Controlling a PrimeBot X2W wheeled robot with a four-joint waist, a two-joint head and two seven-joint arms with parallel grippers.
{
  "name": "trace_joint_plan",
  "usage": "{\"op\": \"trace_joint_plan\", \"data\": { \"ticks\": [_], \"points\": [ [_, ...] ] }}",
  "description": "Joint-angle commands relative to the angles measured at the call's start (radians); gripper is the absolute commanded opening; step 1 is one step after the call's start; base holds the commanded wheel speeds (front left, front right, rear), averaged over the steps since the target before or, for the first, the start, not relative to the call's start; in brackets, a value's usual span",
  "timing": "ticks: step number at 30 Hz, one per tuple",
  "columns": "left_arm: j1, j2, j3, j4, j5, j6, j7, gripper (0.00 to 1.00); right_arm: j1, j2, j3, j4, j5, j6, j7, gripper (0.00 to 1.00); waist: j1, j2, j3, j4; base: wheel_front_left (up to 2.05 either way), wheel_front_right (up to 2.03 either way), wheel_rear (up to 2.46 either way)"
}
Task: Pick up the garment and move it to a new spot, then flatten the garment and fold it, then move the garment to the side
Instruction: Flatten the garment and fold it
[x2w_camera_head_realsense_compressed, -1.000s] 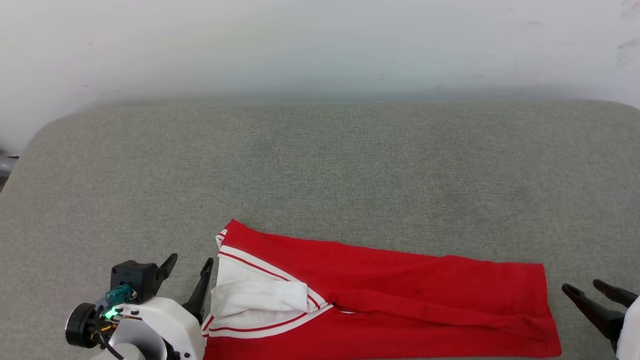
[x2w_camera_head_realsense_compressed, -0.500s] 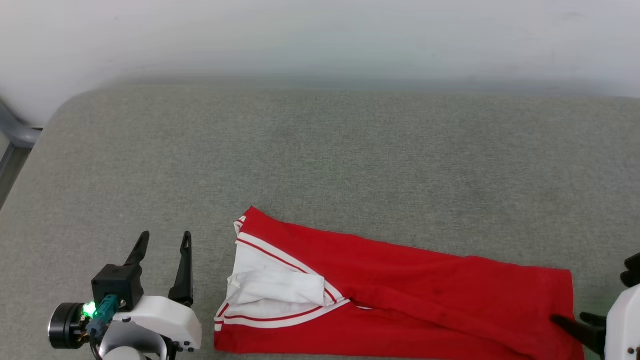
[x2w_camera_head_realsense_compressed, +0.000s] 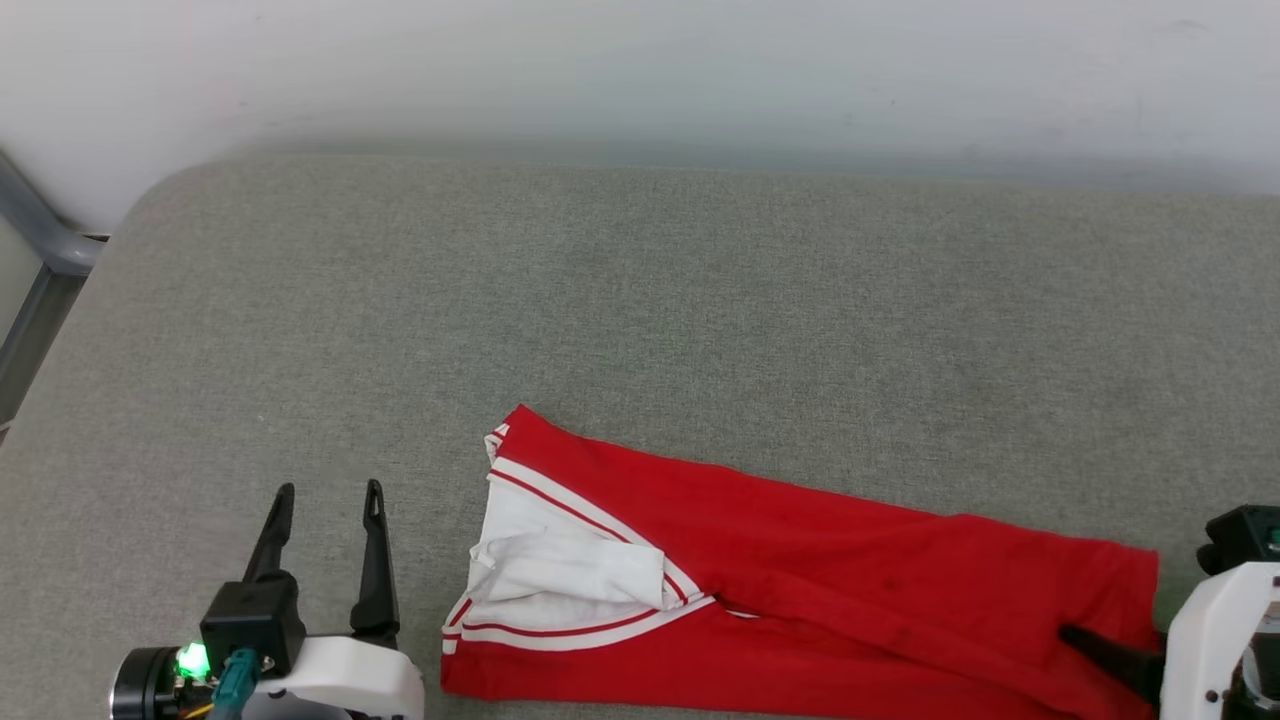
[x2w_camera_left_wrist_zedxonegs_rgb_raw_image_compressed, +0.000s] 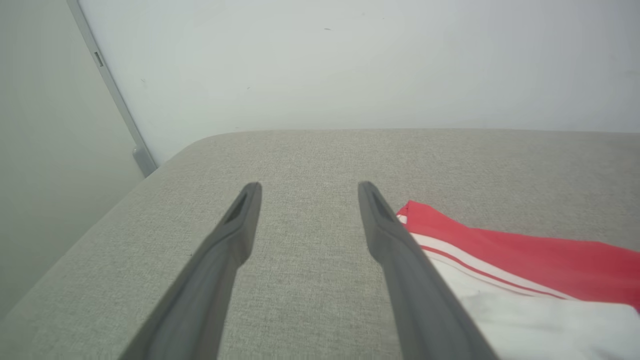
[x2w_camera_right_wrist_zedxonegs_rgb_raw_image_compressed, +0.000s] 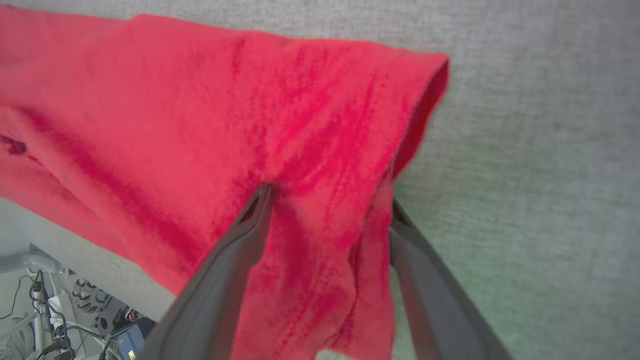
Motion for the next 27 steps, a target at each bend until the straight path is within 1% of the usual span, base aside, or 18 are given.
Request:
{"op": "trace_joint_plan", "data": {
  "ticks": [1, 7, 8, 15, 17, 22, 27],
  "points": [
    [0.019, -0.021, 0.02, -0.001, 0.025, -0.01, -0.004, 1.0, 0.004, 0.043, 0.042, -0.013, 0.02, 0.003, -0.009, 1.0, 0.0, -0.0001, -0.001, 0.001, 0.0, 0.0, 0.0],
    [0.051, -0.095, 0.093, -0.002, 0.106, -0.055, -0.004, 1.0, -0.022, 0.037, 0.111, -0.043, 0.055, 0.003, -0.05, 1.0, 0.0, -0.0001, -0.006, 0.004, 0.0, 0.0, 0.0],
    [0.051, -0.095, 0.093, -0.002, 0.106, -0.055, -0.004, 1.0, -0.022, 0.037, 0.111, -0.043, 0.055, 0.003, -0.05, 1.0, 0.0, -0.0001, -0.006, 0.004, 0.0, 0.0, 0.0],
    [0.071, -0.152, 0.148, 0.006, 0.174, -0.111, -0.004, 1.0, -0.06, 0.043, 0.192, -0.03, 0.055, 0.003, -0.109, 1.0, 0.0, -0.0001, -0.011, 0.013, 0.0, 0.0, 0.0],
    [0.072, -0.167, 0.162, 0.01, 0.191, -0.125, -0.004, 1.0, -0.071, 0.036, 0.207, -0.014, 0.043, 0.003, -0.136, 0.0, 0.0, -0.0001, -0.014, 0.016, 0.0, 0.0, 0.0],
    [0.084, -0.196, 0.184, 0.016, 0.228, -0.155, -0.004, 1.0, -0.072, 0.01, 0.228, 0.03, 0.064, 0.001, -0.181, 0.0, 0.0, -0.0001, -0.028, 0.017, 0.0, 0.0, 0.0],
    [0.099, -0.213, 0.204, 0.012, 0.263, -0.177, -0.004, 1.0, -0.06, -0.042, 0.234, 0.064, 0.091, 0.001, -0.21, 0.0, 0.0, -0.0001, -0.044, 0.014, 0.0, 0.0, 0.0]
  ]
}}
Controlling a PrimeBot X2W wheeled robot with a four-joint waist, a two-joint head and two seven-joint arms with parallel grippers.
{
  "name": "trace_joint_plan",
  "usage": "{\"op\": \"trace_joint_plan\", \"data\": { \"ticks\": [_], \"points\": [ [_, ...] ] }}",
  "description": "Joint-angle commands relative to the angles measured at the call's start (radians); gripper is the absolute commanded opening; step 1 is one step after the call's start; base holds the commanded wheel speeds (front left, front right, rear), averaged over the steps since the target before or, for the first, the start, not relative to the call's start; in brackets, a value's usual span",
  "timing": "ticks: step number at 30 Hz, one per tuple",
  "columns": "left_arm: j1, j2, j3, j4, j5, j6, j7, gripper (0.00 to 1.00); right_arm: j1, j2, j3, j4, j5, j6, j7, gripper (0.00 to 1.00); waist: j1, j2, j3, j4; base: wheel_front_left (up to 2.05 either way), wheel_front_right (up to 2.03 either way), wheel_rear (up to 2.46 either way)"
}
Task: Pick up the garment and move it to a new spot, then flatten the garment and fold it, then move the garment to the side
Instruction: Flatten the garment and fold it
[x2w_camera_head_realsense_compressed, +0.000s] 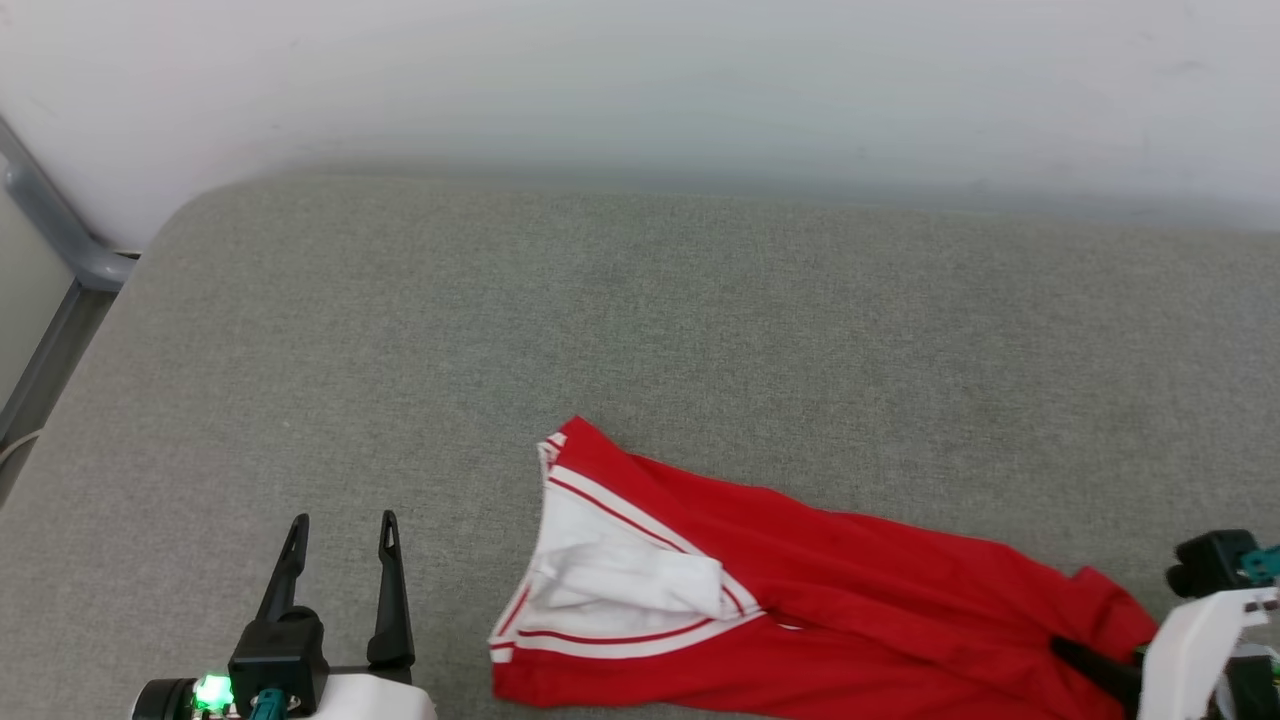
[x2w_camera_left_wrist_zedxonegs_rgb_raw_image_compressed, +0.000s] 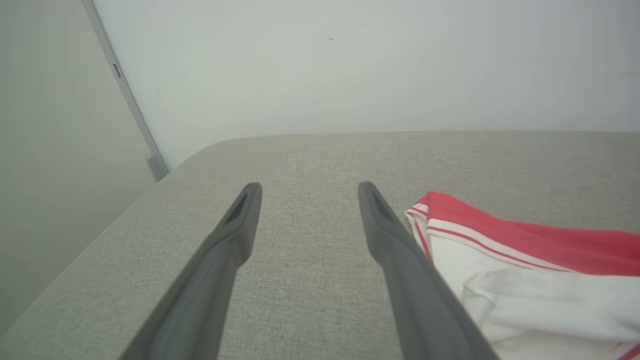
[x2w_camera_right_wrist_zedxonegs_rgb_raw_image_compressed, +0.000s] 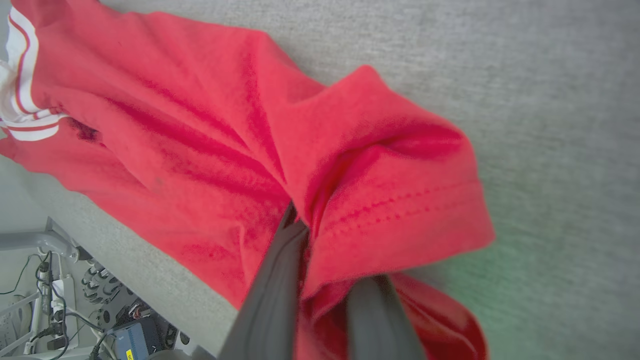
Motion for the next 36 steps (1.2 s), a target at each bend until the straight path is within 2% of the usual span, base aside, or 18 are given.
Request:
{"op": "trace_joint_plan", "data": {
  "ticks": [1, 12, 17, 22, 24, 25, 28, 36],
  "points": [
    [0.008, -0.003, 0.005, -0.003, 0.008, -0.006, -0.004, 1.0, 0.012, -0.021, -0.001, 0.013, 0.008, -0.002, -0.007, 0.0, 0.0, -0.0001, -0.004, -0.002, 0.0, 0.0, 0.0],
    [0.023, -0.025, 0.016, 0.002, 0.064, -0.041, -0.004, 1.0, 0.034, -0.15, -0.015, 0.125, 0.037, -0.002, -0.018, 0.0, 0.0, -0.0001, -0.029, -0.012, 0.0, 0.0, 0.0],
    [0.038, -0.03, 0.023, 0.007, 0.078, -0.049, -0.005, 1.0, 0.044, -0.184, -0.018, 0.084, 0.061, -0.002, -0.001, 0.0, 0.0, -0.0001, -0.045, -0.019, 0.0, 0.0, 0.0],
    [0.048, -0.031, 0.029, 0.01, 0.086, -0.056, -0.005, 1.0, 0.058, -0.196, -0.037, -0.02, 0.099, -0.002, 0.024, 0.0, 0.0, -0.0001, -0.06, -0.023, 0.0, 0.0, 0.0],
    [0.052, -0.033, 0.031, 0.011, 0.087, -0.059, -0.005, 1.0, 0.067, -0.194, -0.051, -0.07, 0.119, -0.002, 0.029, 0.0, 0.0, -0.0001, -0.061, -0.024, 0.0, 0.0, 0.0],
    [0.053, -0.037, 0.03, 0.013, 0.091, -0.066, -0.005, 1.0, 0.073, -0.186, -0.062, -0.148, 0.128, -0.002, 0.051, 0.0, 0.0, -0.0001, -0.059, -0.025, 0.0, 0.0, 0.0],
    [0.046, -0.042, 0.028, 0.015, 0.095, -0.069, -0.005, 1.0, 0.063, -0.162, -0.078, -0.211, 0.131, -0.002, 0.074, 0.0, 0.0, -0.0001, -0.055, -0.025, 0.0, 0.0, 0.0],
    [0.018, -0.053, 0.018, 0.026, 0.102, -0.083, -0.005, 1.0, -0.02, -0.035, -0.089, -0.283, 0.038, -0.002, 0.148, 0.0, 0.0, -0.0001, -0.038, -0.016, 0.0, 0.0, 0.0]
  ]
}}
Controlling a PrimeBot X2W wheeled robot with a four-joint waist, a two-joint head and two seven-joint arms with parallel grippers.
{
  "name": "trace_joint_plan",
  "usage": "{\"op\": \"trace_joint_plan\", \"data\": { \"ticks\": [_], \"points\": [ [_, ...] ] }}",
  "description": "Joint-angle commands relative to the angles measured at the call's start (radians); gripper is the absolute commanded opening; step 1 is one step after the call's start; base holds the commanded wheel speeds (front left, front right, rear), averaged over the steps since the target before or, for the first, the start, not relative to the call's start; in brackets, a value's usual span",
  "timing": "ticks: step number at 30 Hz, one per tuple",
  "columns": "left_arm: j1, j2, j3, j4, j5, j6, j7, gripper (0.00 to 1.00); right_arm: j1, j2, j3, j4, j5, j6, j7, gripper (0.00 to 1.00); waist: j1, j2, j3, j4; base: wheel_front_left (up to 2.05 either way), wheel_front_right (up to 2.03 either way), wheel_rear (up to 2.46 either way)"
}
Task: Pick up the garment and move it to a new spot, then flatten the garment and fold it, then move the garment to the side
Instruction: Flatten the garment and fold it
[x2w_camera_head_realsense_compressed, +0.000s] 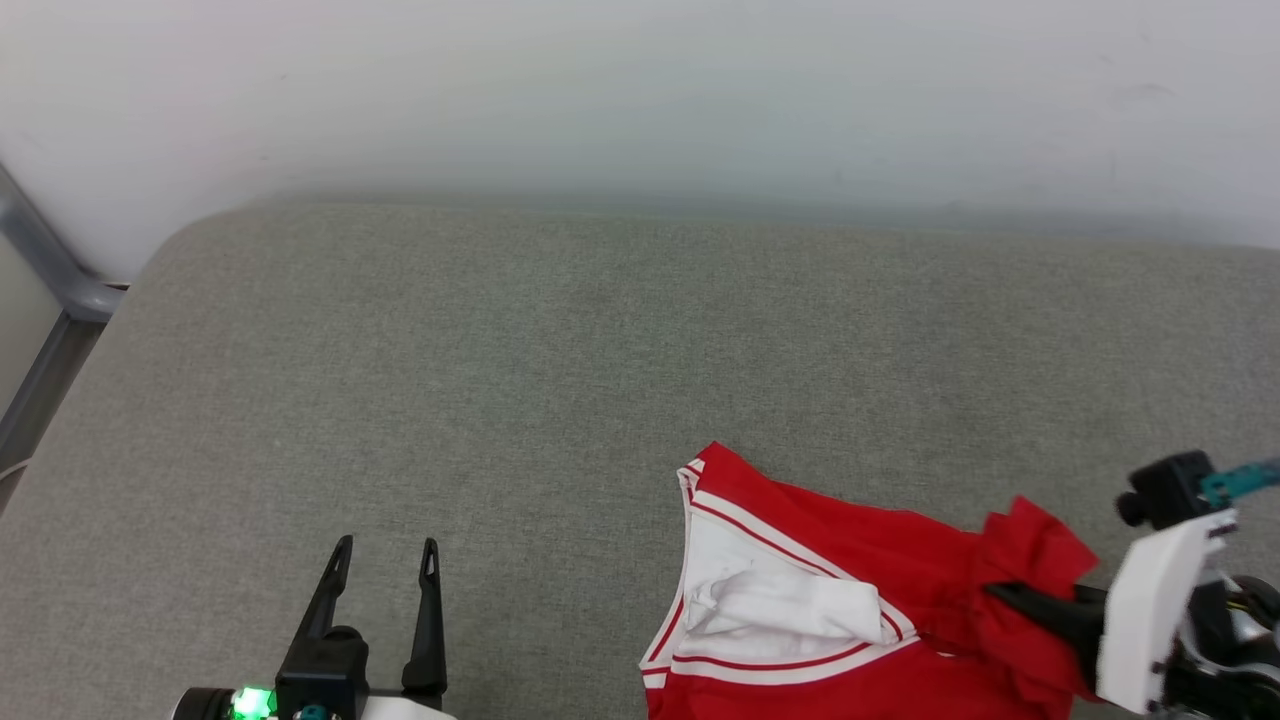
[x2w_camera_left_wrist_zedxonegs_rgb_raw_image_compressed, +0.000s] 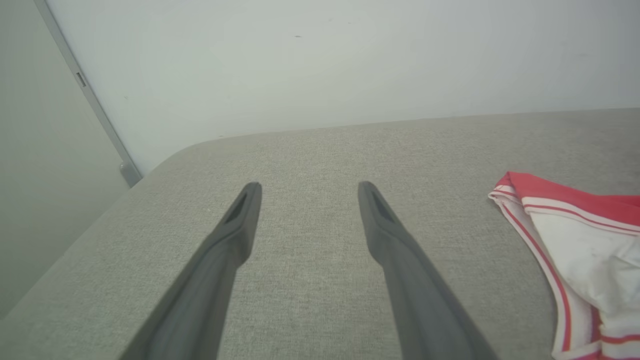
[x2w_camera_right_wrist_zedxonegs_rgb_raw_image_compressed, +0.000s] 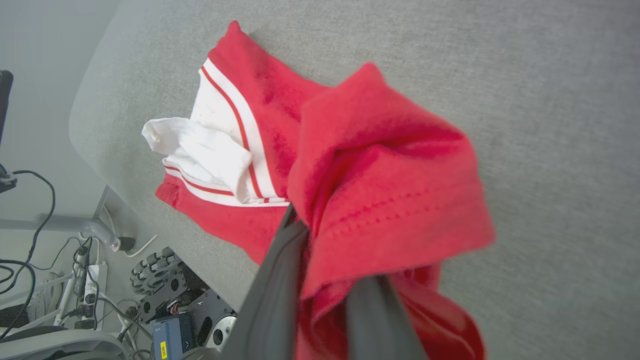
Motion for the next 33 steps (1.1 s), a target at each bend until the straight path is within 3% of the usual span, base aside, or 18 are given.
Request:
{"op": "trace_joint_plan", "data": {
  "ticks": [1, 8, 18, 27, 28, 29, 30, 33],
  "points": [
    [-0.014, -0.002, -0.001, 0.001, 0.007, -0.006, -0.005, 1.0, -0.027, 0.028, 0.004, -0.001, -0.024, -0.001, 0.013, 0.0, 0.0, 0.0, 0.004, 0.004, 0.0, 0.0, 0.0],
    [-0.039, -0.015, -0.016, 0.012, 0.011, -0.014, -0.005, 1.0, -0.117, 0.166, 0.037, 0.051, -0.148, -0.001, 0.087, 0.0, 0.0, 0.0, 0.025, 0.025, 0.0, 0.0, 0.0],
    [-0.079, -0.027, -0.026, 0.022, 0.016, -0.025, -0.005, 1.0, -0.205, 0.333, 0.082, 0.235, -0.267, -0.001, 0.123, 0.0, 0.0, 0.0, 0.065, 0.056, 0.0, 0.0, 0.0],
    [-0.09, -0.034, -0.03, 0.034, 0.017, -0.029, -0.005, 1.0, -0.211, 0.418, 0.089, 0.39, -0.309, -0.001, 0.029, 0.0, 0.0, 0.0, 0.079, 0.064, 0.0, 0.0, 0.0],
    [-0.087, -0.034, -0.029, 0.036, 0.017, -0.029, -0.005, 1.0, -0.209, 0.42, 0.092, 0.392, -0.31, -0.001, 0.017, 0.1, 0.0, 0.0, 0.074, 0.062, 0.0, 0.0, 0.0],
    [-0.082, -0.034, -0.028, 0.037, 0.017, -0.028, -0.005, 1.0, -0.205, 0.419, 0.097, 0.387, -0.312, -0.001, 0.005, 0.42, 0.0, 0.0, 0.068, 0.06, 0.0, 0.0, 0.0],
    [-0.076, -0.033, -0.026, 0.039, 0.018, -0.028, -0.005, 1.0, -0.201, 0.413, 0.104, 0.374, -0.313, -0.001, -0.009, 1.0, 0.0, 0.0, 0.06, 0.057, 0.0, 0.0, 0.0],
    [-0.062, -0.028, -0.018, 0.041, 0.016, -0.026, -0.005, 1.0, -0.183, 0.374, 0.113, 0.314, -0.33, -0.001, -0.07, 1.0, 0.0, 0.0, 0.037, 0.045, 0.0, 0.0, 0.0]
  ]
}}
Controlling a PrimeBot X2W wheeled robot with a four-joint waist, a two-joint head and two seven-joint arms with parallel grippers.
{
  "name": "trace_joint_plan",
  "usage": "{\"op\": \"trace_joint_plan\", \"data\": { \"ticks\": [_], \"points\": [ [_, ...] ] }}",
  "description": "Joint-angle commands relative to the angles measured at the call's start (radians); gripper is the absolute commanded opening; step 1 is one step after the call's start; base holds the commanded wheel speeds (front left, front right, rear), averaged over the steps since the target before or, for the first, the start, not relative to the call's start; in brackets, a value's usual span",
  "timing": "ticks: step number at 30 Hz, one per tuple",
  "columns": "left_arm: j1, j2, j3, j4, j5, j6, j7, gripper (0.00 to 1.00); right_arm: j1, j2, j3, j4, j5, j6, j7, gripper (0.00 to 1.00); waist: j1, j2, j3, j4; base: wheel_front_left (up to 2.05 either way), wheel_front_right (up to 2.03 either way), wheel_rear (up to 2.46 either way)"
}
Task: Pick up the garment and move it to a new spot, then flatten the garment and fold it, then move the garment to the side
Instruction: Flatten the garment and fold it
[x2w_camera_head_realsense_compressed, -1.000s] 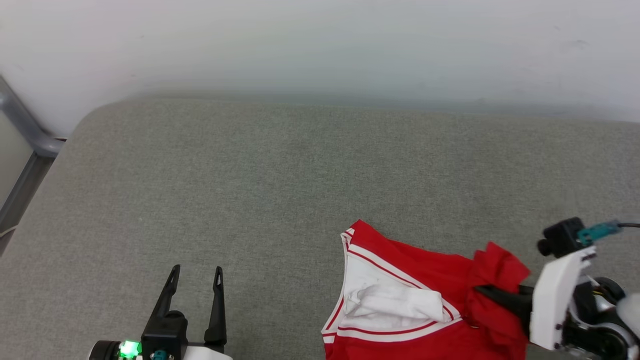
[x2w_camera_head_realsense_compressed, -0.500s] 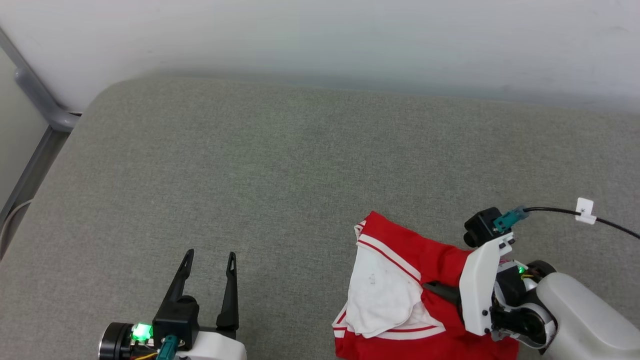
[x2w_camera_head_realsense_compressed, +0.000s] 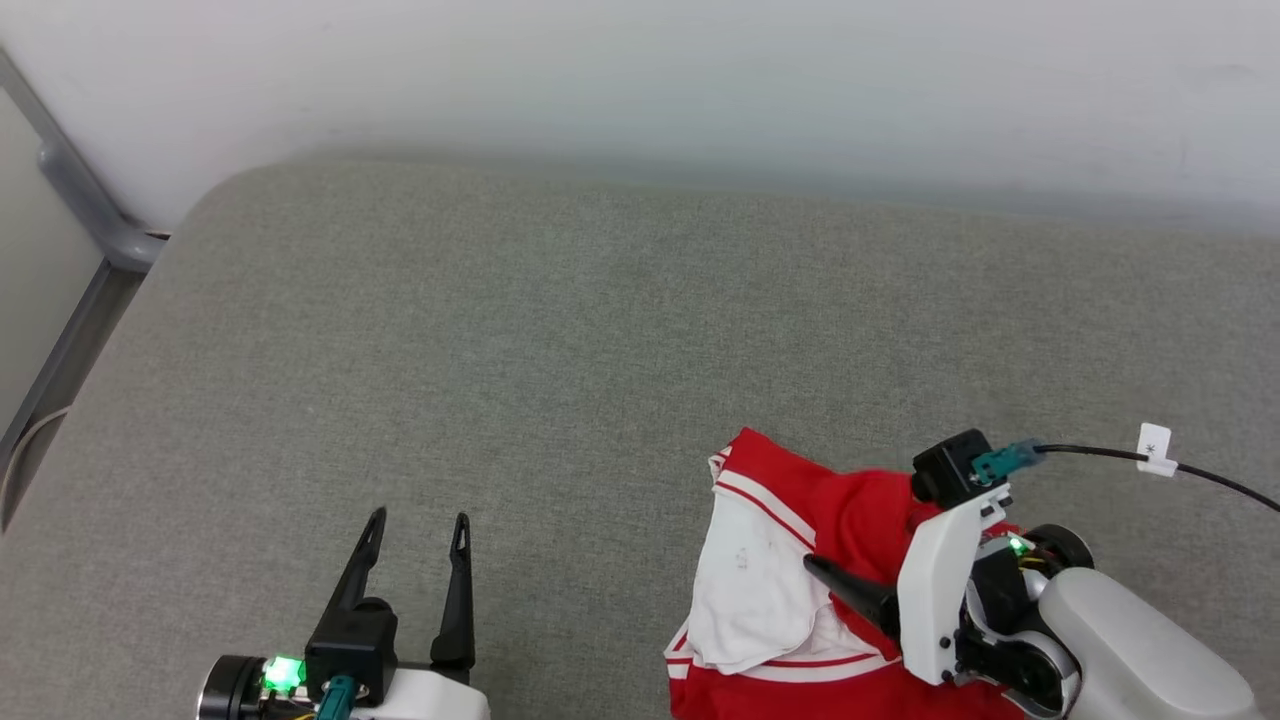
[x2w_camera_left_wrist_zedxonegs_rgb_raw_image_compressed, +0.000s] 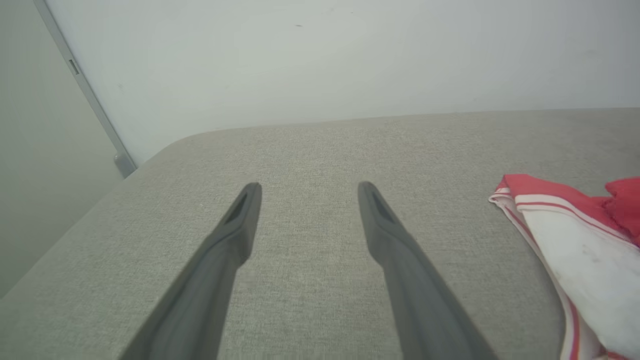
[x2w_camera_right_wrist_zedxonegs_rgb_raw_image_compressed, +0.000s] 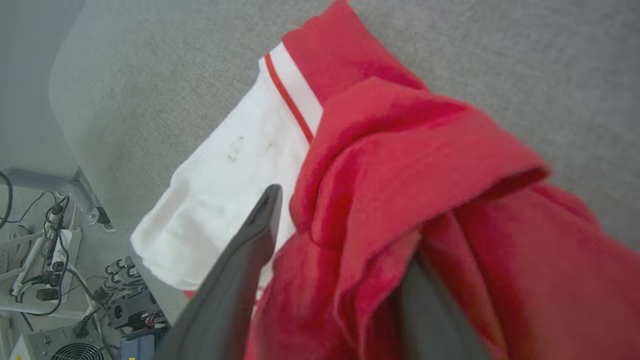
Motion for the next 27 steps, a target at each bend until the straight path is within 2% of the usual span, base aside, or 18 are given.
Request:
{"op": "trace_joint_plan", "data": {
  "ticks": [1, 8, 13, 20, 27],
  "points": [
    [0.013, 0.007, 0.008, 0.0, 0.004, 0.0, -0.005, 1.0, 0.024, -0.034, 0.002, -0.036, -0.009, -0.001, -0.033, 1.0, 0.0, 0.0, -0.02, -0.015, 0.0, 0.0, 0.0],
    [0.039, 0.011, 0.018, -0.006, 0.002, 0.0, -0.005, 1.0, 0.079, -0.115, -0.073, -0.174, -0.06, -0.001, -0.172, 1.0, 0.0, 0.0, -0.06, -0.051, 0.0, 0.0, 0.0],
    [0.048, 0.012, 0.025, -0.02, -0.001, -0.004, -0.005, 1.0, 0.137, -0.154, -0.224, -0.267, -0.18, -0.001, -0.281, 1.0, 0.0, 0.0, -0.076, -0.081, 0.0, 0.0, 0.0],
    [0.056, 0.015, 0.036, -0.03, -0.004, -0.007, -0.005, 1.0, 0.26, -0.084, -0.499, -0.328, -0.411, -0.001, -0.451, 1.0, 0.0, 0.0, -0.091, -0.111, 0.0, 0.0, 0.0],
    [0.064, 0.016, 0.037, -0.038, -0.001, -0.014, -0.005, 1.0, 0.386, 0.063, -0.682, -0.39, -0.598, -0.001, -0.562, 1.0, 0.0, 0.0, -0.1, -0.127, 0.0, 0.0, 0.0]
  ]
}}
